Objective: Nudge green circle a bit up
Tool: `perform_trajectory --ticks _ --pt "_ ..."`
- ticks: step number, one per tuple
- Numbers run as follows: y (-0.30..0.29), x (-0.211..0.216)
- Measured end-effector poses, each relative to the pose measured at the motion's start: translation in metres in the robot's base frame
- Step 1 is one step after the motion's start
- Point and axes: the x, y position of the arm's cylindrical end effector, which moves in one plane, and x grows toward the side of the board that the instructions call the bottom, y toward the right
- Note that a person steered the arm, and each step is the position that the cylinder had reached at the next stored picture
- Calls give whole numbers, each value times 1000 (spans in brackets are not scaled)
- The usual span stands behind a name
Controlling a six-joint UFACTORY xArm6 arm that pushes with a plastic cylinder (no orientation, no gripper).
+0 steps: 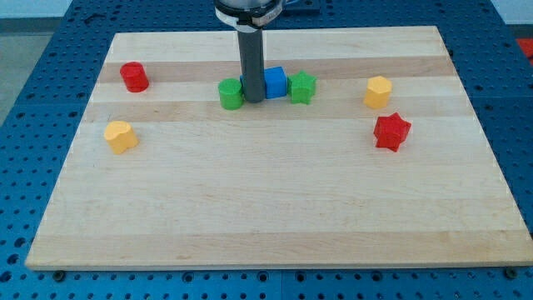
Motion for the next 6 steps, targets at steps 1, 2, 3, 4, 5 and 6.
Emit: perform_trajectory --ticks 1,2,3,4,5,6 --pt "0 1" --pt "0 85" --pt "0 103" --pt "0 98" --pt "2 79" --pt "2 50"
